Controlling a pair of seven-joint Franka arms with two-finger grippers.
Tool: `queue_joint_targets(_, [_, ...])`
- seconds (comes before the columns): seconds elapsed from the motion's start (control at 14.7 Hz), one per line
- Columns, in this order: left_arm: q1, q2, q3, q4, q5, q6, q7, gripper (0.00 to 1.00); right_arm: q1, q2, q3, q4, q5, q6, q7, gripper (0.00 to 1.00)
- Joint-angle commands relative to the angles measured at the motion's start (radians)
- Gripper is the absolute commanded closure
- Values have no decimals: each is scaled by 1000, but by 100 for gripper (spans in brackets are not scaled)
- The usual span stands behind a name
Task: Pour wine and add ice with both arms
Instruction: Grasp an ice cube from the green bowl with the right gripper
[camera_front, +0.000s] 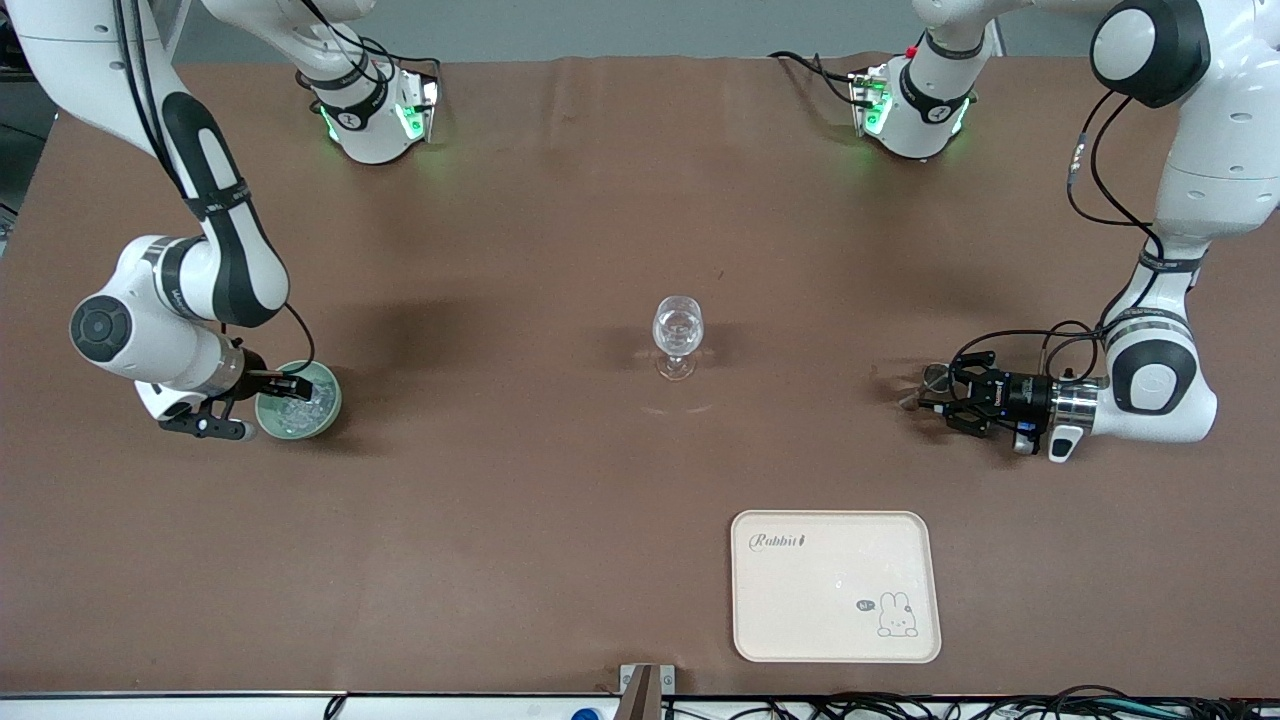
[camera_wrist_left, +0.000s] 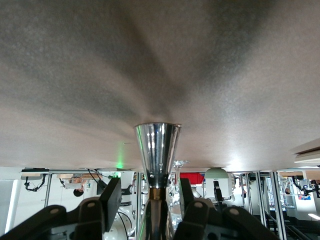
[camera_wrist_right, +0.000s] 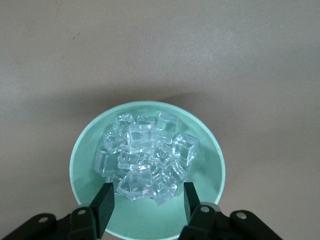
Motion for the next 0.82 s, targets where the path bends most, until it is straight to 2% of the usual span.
queue_joint_targets(0.0, [1,5,-2,-4,-23,-11,22,50,1,13,6,-13,20,28,-14,39])
queue_joint_targets(0.07, [1,7,-2,-4,-25,-11,23,50,3,17,6,-13,20,31,-14,40])
queue_joint_targets(0.14, [1,7,-2,-4,-25,-11,23,51,3,17,6,-11,20,31,-14,48])
queue_joint_targets(0.2, [1,7,-2,-4,-25,-11,23,52,3,17,6,-10,20,29,-13,64])
queue_joint_targets(0.27, [-1,7,-2,-4,-25,-11,23,53,0,16,8,-8,22,29,-8,84])
queue_joint_targets(0.34, [-1,7,-2,-4,-25,-11,23,55,0,14,6,-6,22,29,-7,94])
queue_joint_targets(0.48, [-2,8,-2,-4,-28,-11,23,63,-2,13,6,-6,22,26,-4,99])
queue_joint_targets(0.75, [-2,17,-2,-1,-37,-11,23,75,-2,-18,6,-3,22,2,-2,99])
